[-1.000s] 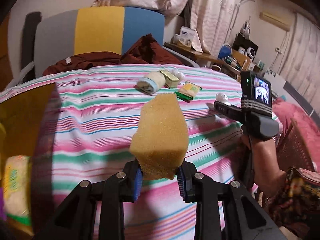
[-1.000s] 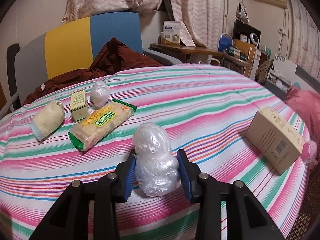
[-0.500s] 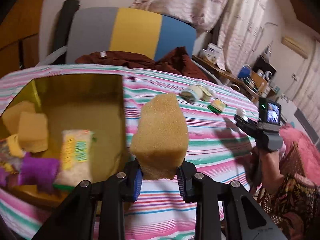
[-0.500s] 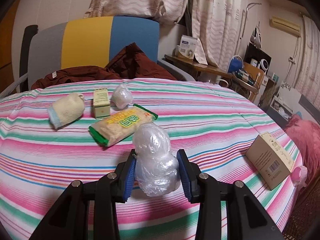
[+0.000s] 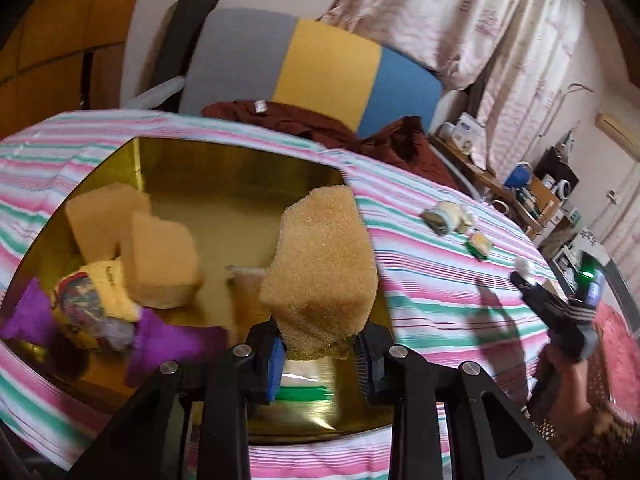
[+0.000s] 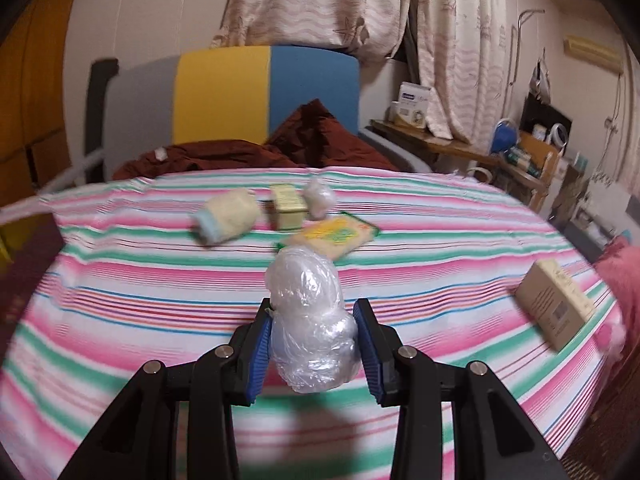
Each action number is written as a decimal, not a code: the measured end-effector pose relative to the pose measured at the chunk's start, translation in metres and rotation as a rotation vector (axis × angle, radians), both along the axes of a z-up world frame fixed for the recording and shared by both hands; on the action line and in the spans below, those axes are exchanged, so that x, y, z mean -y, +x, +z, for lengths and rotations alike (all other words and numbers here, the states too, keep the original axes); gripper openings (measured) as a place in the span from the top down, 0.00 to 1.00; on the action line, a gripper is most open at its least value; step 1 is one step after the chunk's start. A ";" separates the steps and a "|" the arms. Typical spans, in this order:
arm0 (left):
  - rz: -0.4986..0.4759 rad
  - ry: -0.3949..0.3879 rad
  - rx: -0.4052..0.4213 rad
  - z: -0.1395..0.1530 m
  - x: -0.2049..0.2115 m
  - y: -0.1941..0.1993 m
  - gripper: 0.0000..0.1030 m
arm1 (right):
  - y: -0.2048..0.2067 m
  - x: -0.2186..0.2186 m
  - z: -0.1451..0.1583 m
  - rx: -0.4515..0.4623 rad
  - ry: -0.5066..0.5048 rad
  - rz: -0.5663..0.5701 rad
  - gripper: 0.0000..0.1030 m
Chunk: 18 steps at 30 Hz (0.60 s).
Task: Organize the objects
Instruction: 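Carry the tan sponge and plastic bag bundle over the gold tray, then release the tan sponge into the tray with the left gripper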
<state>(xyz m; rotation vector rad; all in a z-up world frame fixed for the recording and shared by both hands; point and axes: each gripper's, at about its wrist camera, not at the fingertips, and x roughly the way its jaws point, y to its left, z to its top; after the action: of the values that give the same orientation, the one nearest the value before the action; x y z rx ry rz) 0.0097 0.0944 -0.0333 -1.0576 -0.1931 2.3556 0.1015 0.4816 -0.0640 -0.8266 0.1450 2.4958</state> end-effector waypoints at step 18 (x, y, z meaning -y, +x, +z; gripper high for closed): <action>0.020 -0.079 0.083 -0.028 0.031 -0.042 0.68 | -0.010 0.188 0.062 -0.146 -0.183 0.440 0.62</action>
<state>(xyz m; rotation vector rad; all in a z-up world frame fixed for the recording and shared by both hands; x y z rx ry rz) -0.0322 0.0632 -0.0617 -1.1976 -0.1430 2.3562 0.0912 0.2940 -0.0023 -0.8180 0.2705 2.9946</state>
